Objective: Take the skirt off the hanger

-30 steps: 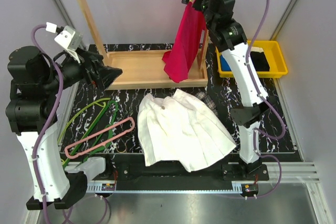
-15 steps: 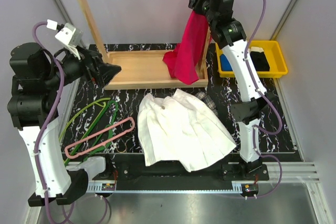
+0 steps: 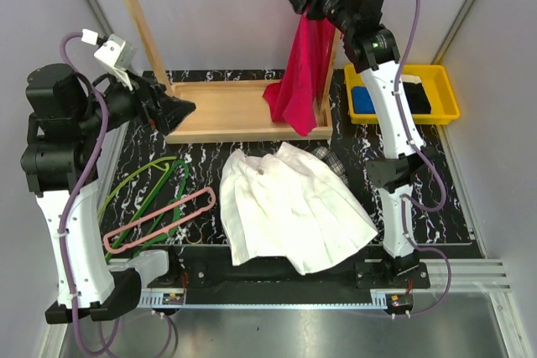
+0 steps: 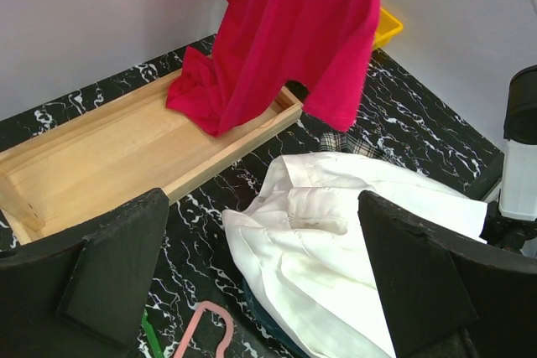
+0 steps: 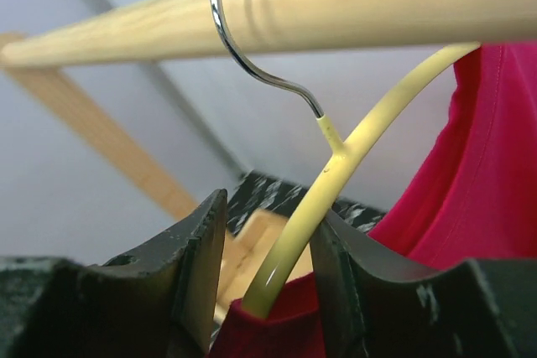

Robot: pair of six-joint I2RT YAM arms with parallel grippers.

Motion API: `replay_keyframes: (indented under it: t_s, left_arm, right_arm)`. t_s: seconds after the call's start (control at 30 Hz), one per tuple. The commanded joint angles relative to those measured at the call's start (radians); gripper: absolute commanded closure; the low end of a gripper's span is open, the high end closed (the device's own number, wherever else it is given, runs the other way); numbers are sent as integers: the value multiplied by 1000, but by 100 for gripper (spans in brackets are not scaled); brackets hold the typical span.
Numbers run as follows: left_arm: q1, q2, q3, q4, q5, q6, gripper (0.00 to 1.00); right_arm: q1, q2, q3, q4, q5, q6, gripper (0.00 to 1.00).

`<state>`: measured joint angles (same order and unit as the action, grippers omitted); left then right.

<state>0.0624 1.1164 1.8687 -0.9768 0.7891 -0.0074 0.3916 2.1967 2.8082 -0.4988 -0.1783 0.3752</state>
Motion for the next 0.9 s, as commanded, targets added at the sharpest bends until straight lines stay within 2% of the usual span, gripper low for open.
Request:
replay_keyframes:
  t_s: [0.0, 0.17, 0.2, 0.3, 0.33, 0.37, 0.4, 0.43, 0.47, 0.5, 0.63, 0.73, 0.87]
  left_arm:
    - [8, 6, -6, 87, 32, -23, 1]
    - [10, 14, -14, 121, 39, -55, 1]
    - [8, 17, -17, 125, 41, -60, 1]
    - [8, 25, -16, 135, 47, -72, 1]
    - [8, 25, -16, 138, 48, -74, 1]
    - [8, 25, -16, 139, 52, -77, 1]
    - [8, 23, -19, 141, 53, -77, 1]
    - [10, 22, -20, 142, 55, -75, 1]
    - [10, 19, -23, 142, 55, -75, 1]
    - [7, 19, -25, 144, 55, -74, 1]
    - [8, 11, -29, 144, 59, -66, 1]
    - [8, 3, -36, 145, 61, -63, 1]
    - [8, -12, -48, 145, 58, -54, 1]
  right_arm:
    - [24, -18, -77, 82, -329, 80, 100]
    - [134, -46, -210, -81, -365, -110, 100]
    - [144, -45, -204, -145, -345, -134, 100]
    - [142, -75, -220, -191, -255, -163, 100]
    - [138, -90, -228, -193, -233, -177, 95]
    - [132, -106, -254, -198, -154, -177, 79]
    - [132, -123, -268, -198, -101, -174, 36]
    - [132, -156, -282, -196, -64, -189, 25]
    - [132, -169, -311, -198, 13, -191, 7]
    - [132, -196, -320, -195, 54, -194, 1]
    - [132, -229, -335, -175, 230, -180, 0]
    - [133, -216, -288, -172, 356, -136, 0]
    - [133, -193, -187, -187, 384, -124, 0]
